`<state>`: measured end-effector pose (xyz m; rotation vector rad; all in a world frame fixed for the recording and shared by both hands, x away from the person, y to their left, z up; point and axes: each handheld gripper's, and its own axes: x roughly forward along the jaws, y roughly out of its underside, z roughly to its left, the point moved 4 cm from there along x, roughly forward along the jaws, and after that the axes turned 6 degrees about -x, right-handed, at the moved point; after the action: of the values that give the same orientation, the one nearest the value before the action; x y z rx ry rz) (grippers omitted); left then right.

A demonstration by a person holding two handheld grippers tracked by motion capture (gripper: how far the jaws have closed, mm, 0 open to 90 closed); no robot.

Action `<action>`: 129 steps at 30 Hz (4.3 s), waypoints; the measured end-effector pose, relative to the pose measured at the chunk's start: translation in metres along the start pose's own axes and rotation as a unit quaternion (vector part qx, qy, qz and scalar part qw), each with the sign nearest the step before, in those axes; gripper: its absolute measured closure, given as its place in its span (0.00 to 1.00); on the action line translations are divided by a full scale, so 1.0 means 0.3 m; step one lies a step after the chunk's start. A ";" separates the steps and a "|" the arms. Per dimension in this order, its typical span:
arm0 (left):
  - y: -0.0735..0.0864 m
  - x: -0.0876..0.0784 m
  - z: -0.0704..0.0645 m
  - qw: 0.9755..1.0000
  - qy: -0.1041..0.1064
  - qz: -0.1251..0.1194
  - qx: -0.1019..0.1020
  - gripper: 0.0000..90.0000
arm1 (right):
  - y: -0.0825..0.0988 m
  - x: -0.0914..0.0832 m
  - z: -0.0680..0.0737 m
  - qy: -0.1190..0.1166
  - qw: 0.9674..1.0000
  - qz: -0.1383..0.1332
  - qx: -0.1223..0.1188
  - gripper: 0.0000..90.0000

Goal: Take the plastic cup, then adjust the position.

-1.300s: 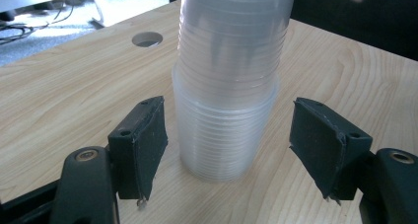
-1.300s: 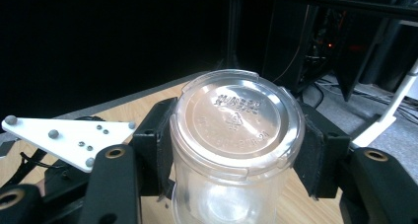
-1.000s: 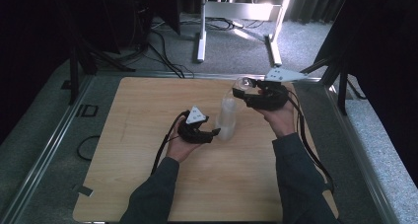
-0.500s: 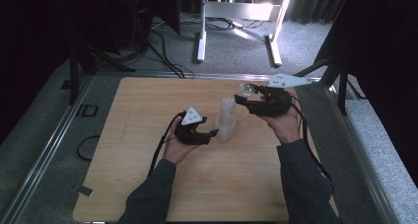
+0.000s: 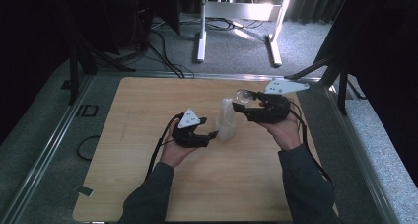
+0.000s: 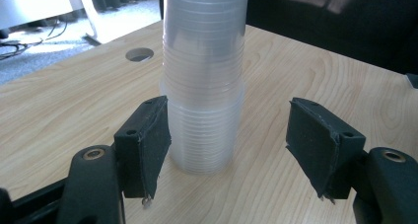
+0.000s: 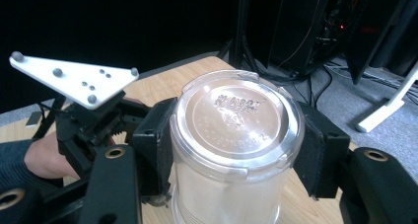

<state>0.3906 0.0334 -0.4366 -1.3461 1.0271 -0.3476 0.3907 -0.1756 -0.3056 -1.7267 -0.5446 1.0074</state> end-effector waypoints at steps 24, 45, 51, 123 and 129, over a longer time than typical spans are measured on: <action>-0.066 -0.152 -0.058 0.997 0.044 -0.065 0.004 0.31 | 0.064 0.004 0.046 -0.044 0.999 0.007 0.017 0.45; -0.105 -0.131 -0.109 0.992 0.072 -0.098 0.016 0.29 | 0.089 0.051 0.070 -0.095 0.993 -0.024 0.067 0.45; -0.105 -0.115 -0.114 0.991 0.074 -0.111 0.007 0.26 | 0.087 0.059 0.072 -0.103 0.991 -0.033 0.078 0.45; -0.085 -0.041 -0.144 0.988 0.090 -0.128 -0.003 0.24 | 0.085 0.075 0.075 -0.140 0.982 -0.057 0.114 0.45; -0.087 -0.047 -0.140 0.988 0.086 -0.130 -0.003 0.29 | 0.085 0.076 0.075 -0.141 0.982 -0.056 0.115 0.45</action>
<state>0.3594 0.0106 -0.4026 -1.4779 0.9942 -0.6654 0.3818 -0.1560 -0.3404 -1.3443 -0.6702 1.1916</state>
